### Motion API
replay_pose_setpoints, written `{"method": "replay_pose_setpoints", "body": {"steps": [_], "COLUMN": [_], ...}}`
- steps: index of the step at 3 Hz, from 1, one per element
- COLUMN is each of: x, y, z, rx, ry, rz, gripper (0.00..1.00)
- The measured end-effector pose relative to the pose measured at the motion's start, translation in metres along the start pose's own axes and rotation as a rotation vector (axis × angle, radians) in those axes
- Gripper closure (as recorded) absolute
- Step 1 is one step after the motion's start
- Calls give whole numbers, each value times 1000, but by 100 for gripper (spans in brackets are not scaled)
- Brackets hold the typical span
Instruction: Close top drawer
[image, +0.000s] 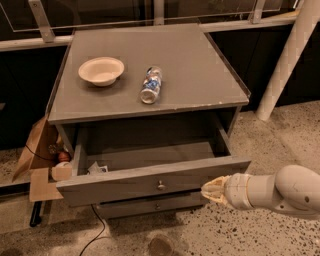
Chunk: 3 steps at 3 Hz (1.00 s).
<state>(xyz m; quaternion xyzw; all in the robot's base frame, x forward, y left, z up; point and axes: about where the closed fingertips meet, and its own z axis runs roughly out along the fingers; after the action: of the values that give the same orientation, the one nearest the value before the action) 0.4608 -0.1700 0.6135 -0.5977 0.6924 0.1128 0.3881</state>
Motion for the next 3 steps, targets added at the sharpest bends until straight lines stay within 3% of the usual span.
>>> {"method": "replay_pose_setpoints", "body": {"steps": [2,3], "x": [3,10], "y": [-3,-17], "z": [-1,8], "rx": [27,93], "ry": [20,38], "rz": [-31,-102], "gripper": [100,100]}}
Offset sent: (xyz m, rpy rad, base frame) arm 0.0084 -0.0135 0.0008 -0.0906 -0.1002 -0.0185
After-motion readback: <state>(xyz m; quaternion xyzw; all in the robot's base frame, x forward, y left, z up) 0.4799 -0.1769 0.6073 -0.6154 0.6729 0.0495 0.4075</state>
